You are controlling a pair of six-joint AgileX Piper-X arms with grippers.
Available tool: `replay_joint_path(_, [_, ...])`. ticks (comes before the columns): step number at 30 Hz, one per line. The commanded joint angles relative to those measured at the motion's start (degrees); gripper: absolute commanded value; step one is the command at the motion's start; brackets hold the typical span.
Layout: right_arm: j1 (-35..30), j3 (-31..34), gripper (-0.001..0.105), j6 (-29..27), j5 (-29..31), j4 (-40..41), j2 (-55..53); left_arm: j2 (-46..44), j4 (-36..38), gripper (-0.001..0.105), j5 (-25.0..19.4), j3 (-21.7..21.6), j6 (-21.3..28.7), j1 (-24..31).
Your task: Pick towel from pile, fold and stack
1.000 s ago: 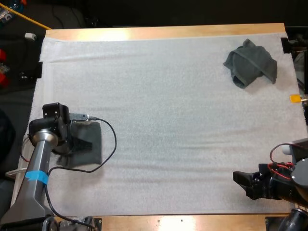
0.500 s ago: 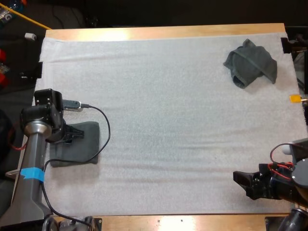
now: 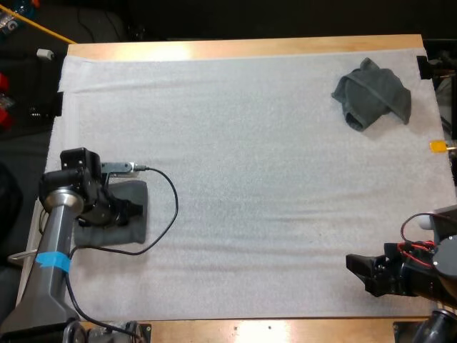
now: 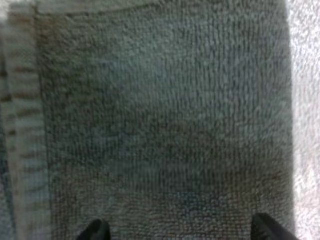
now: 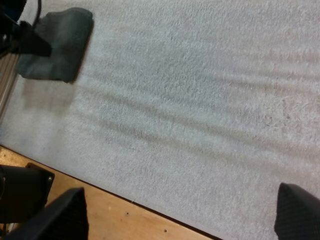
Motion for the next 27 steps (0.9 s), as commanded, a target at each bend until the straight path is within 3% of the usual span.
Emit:
replay_joint_path(1, [0.1, -0.2, 0.074, 0.1, -0.4, 0.0, 0.0, 0.9, -0.5, 0.054, 0.1, 0.6, -0.5, 0.0])
replay_joint_path(9, [0.1, -0.2, 0.074, 0.1, -0.4, 0.0, 0.0, 5.6, -0.2, 0.054, 0.2, 1.9, -1.6, 0.0])
replay_joint_path(15, [0.1, -0.2, 0.074, 0.1, -0.4, 0.0, 0.0, 5.6, -0.2, 0.054, 0.3, -1.6, -1.8, 0.0])
replay_joint_path(17, [0.1, -0.2, 0.074, 0.1, -0.4, 0.0, 0.0, 5.6, -0.9, 0.054, 1.6, -3.1, -2.1, 0.0])
replay_joint_path(22, [0.1, -0.2, 0.074, 0.1, -0.5, 0.1, 0.0, 5.8, -8.2, 0.054, 10.2, -4.7, -4.3, 0.0])
replay_joint_path(27, [0.1, -0.2, 0.074, 0.1, -0.5, 0.1, 0.0, 7.5, -11.3, 0.054, 10.7, -4.7, -6.3, 0.0])
